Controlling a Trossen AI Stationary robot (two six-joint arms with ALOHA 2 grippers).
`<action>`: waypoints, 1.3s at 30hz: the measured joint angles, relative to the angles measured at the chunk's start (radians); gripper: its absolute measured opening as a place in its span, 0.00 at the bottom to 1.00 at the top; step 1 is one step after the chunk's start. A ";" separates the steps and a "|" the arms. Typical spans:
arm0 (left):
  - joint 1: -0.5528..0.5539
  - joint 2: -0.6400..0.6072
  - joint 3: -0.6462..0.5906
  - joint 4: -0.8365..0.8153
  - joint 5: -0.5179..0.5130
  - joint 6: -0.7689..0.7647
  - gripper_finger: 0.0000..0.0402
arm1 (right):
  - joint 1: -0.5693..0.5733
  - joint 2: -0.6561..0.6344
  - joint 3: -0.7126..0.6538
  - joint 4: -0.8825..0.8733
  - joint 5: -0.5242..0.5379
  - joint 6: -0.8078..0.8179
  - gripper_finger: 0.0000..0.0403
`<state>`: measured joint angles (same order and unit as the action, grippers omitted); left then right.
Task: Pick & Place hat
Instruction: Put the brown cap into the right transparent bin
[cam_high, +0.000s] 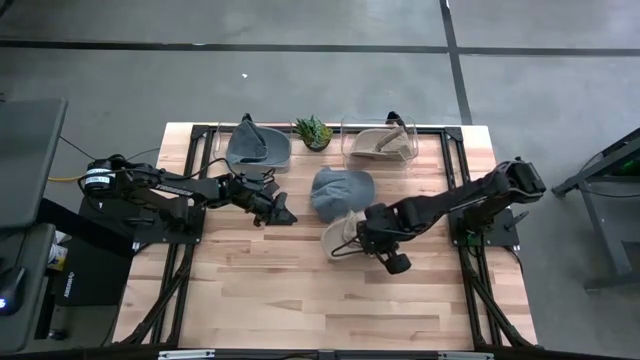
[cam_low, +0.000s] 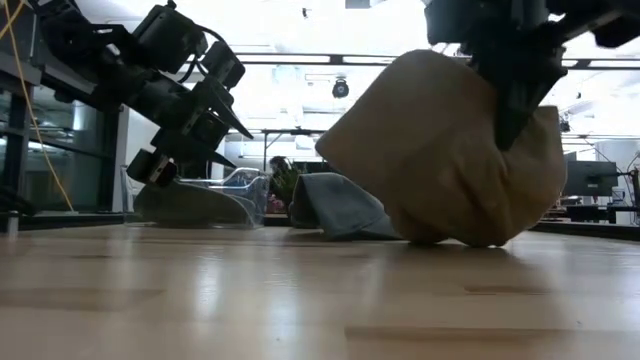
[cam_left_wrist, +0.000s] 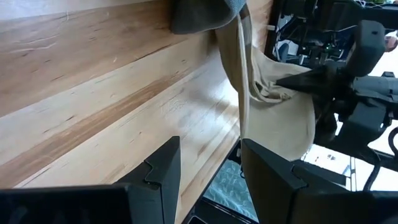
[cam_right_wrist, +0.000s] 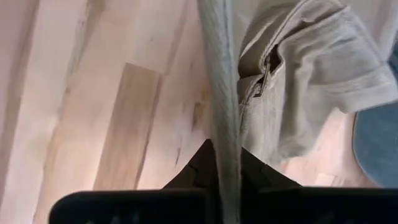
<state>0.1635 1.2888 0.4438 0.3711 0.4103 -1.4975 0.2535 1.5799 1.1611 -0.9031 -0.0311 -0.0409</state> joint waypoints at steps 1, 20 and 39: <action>0.000 0.000 0.000 0.000 0.000 0.000 0.37 | 0.006 0.000 0.009 -0.012 0.000 0.005 0.02; 0.000 0.000 0.000 0.001 0.002 0.000 0.37 | 0.043 0.000 0.186 -0.206 0.089 0.103 0.02; 0.000 0.000 0.000 0.001 0.001 0.005 0.37 | -0.087 -0.281 0.205 -0.238 0.345 0.276 0.02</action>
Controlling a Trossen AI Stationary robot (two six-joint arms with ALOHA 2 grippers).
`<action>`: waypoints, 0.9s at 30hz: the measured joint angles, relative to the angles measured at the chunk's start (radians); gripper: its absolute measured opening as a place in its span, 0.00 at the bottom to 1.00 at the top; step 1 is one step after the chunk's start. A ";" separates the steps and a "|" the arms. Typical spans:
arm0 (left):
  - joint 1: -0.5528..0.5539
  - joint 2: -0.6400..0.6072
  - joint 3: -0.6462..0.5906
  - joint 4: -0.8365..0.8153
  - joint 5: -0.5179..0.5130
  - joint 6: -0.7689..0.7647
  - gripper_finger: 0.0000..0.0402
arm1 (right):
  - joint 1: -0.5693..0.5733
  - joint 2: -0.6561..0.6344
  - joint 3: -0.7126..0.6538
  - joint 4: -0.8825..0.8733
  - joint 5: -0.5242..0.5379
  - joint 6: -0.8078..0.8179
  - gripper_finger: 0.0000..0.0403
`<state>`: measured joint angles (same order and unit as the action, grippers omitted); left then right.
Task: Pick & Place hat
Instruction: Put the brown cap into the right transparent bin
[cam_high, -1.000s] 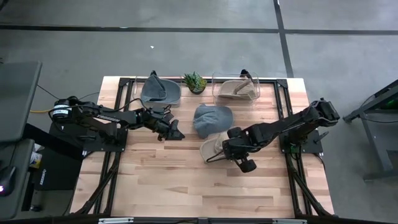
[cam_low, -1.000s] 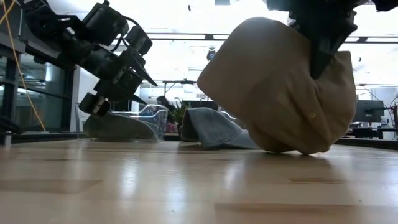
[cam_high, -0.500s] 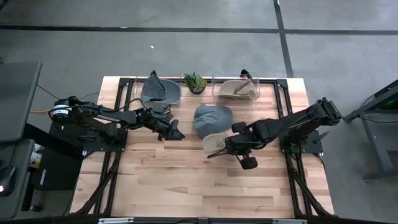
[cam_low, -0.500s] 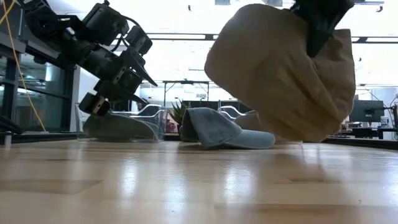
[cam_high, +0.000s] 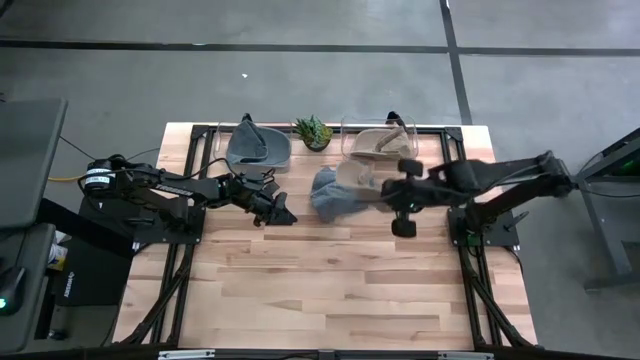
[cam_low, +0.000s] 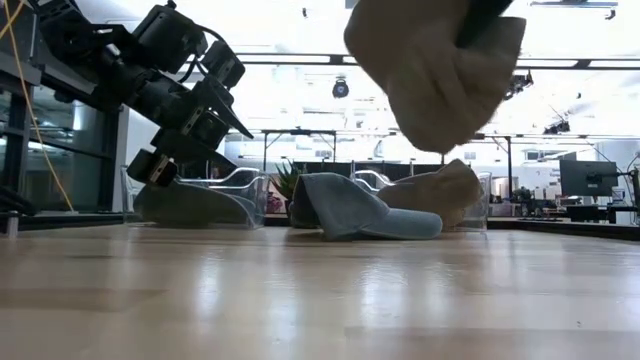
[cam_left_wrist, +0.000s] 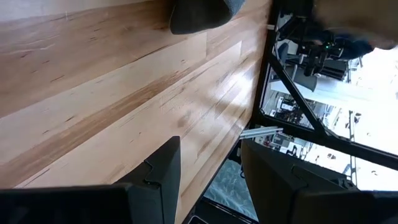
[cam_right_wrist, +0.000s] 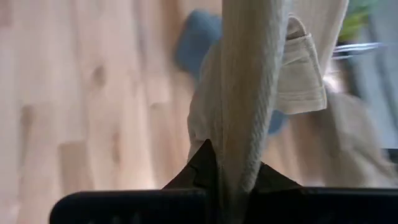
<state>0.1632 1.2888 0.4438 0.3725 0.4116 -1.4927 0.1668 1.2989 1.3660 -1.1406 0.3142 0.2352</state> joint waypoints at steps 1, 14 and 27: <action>0.000 0.000 0.000 0.000 0.000 0.000 0.37 | -0.014 -0.006 0.008 0.001 0.021 -0.004 0.02; 0.000 0.000 0.000 0.000 -0.003 0.003 0.37 | -0.236 -0.011 0.127 -0.003 0.107 -0.173 0.02; 0.000 0.000 0.000 0.000 -0.003 0.004 0.37 | -0.385 -0.010 0.146 -0.038 0.101 -0.312 0.02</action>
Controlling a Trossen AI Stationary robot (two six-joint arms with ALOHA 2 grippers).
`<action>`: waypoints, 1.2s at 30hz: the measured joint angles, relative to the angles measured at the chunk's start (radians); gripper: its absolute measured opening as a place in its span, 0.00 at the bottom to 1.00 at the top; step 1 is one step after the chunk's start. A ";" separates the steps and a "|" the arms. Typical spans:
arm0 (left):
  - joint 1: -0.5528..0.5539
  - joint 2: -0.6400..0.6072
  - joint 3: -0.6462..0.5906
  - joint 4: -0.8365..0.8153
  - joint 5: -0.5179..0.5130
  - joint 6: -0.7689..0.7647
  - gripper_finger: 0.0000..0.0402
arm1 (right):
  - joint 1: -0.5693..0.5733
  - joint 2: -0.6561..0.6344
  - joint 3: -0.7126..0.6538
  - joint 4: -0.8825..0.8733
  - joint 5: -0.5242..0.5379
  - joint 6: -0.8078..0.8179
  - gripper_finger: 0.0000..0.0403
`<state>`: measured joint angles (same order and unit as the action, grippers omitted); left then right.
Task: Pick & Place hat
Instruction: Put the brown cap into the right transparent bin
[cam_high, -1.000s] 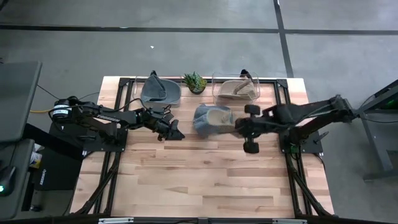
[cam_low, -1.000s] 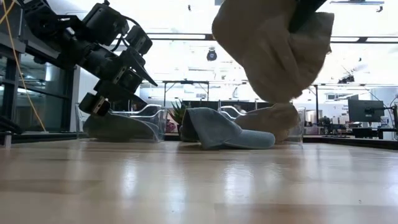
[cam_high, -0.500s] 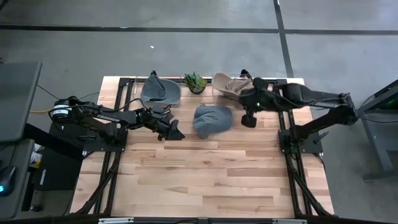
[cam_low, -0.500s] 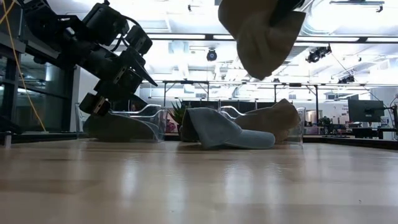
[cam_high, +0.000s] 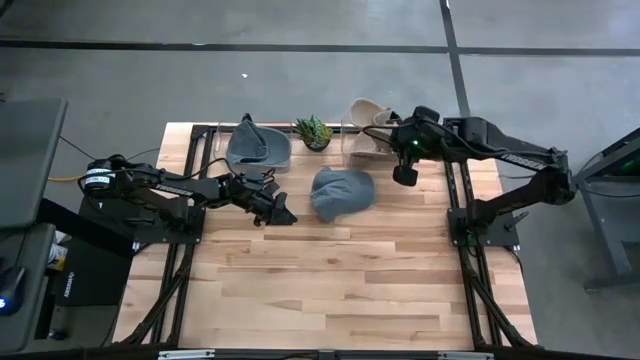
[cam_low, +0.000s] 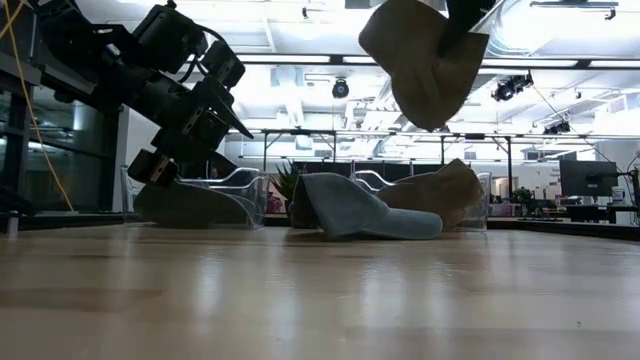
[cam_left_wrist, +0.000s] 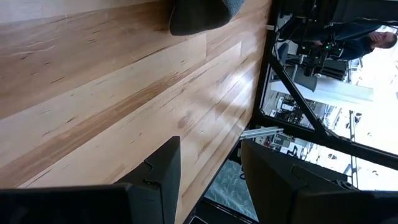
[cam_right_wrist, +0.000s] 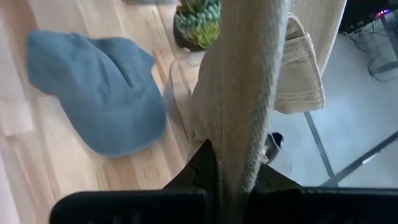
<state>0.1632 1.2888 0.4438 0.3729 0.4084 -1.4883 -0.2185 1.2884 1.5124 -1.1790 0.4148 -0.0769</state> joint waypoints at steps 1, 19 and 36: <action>0.000 0.000 0.000 0.000 0.000 0.000 0.37 | -0.006 0.000 0.000 -0.006 0.001 -0.003 0.02; 0.000 0.000 0.000 0.010 0.000 0.000 0.37 | -0.063 0.000 0.000 -0.077 0.091 -0.032 0.02; 0.000 0.000 0.001 0.045 0.001 -0.008 0.37 | -0.129 0.196 0.309 -0.256 0.113 -0.110 0.02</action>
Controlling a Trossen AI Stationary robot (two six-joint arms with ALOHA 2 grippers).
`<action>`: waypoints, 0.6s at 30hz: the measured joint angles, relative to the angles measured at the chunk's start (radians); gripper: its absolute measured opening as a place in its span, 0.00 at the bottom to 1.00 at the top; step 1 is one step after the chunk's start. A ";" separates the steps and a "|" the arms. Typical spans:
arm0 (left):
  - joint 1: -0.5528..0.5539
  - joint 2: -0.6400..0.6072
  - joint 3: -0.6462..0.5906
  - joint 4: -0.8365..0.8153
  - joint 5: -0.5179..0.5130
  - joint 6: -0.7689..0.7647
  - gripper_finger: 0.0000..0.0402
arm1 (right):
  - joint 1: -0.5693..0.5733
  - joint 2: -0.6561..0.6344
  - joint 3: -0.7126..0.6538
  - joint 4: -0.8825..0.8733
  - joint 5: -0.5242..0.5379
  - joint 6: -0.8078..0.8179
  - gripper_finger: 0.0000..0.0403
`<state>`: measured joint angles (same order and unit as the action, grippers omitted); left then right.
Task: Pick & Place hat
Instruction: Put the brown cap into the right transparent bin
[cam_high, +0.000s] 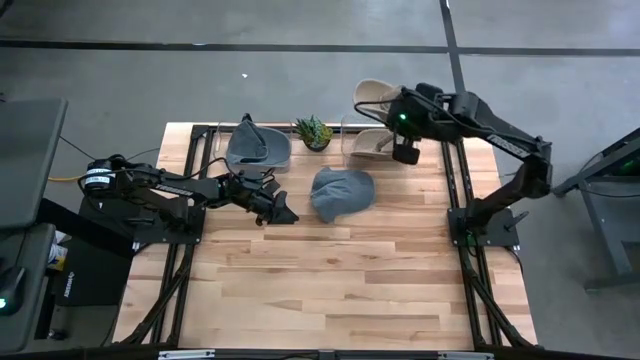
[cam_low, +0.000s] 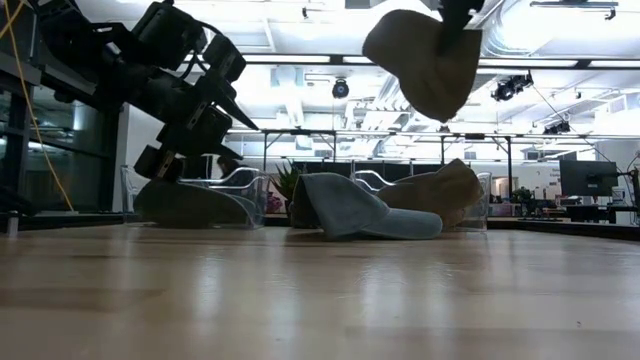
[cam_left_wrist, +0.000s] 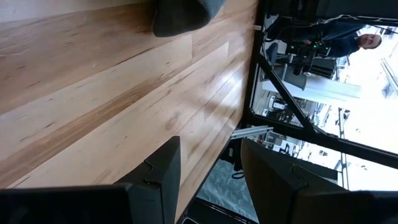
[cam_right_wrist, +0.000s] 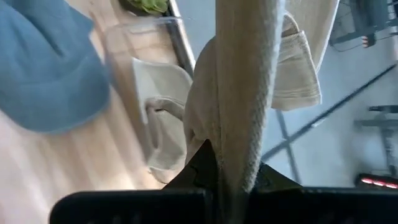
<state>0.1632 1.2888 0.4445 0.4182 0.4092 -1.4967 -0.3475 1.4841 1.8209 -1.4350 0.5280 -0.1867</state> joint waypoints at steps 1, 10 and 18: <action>0.000 0.000 0.000 0.000 0.000 0.000 0.37 | -0.005 0.017 0.022 -0.012 0.013 -0.014 0.02; 0.000 0.000 0.000 0.000 0.001 0.000 0.37 | -0.048 0.143 0.087 -0.072 0.155 -0.104 0.02; 0.000 0.000 0.000 0.000 0.001 0.000 0.37 | -0.069 0.215 0.087 -0.063 0.151 -0.140 0.02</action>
<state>0.1635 1.2888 0.4444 0.4181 0.4107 -1.4967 -0.4165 1.6995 1.9083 -1.4979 0.6788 -0.3271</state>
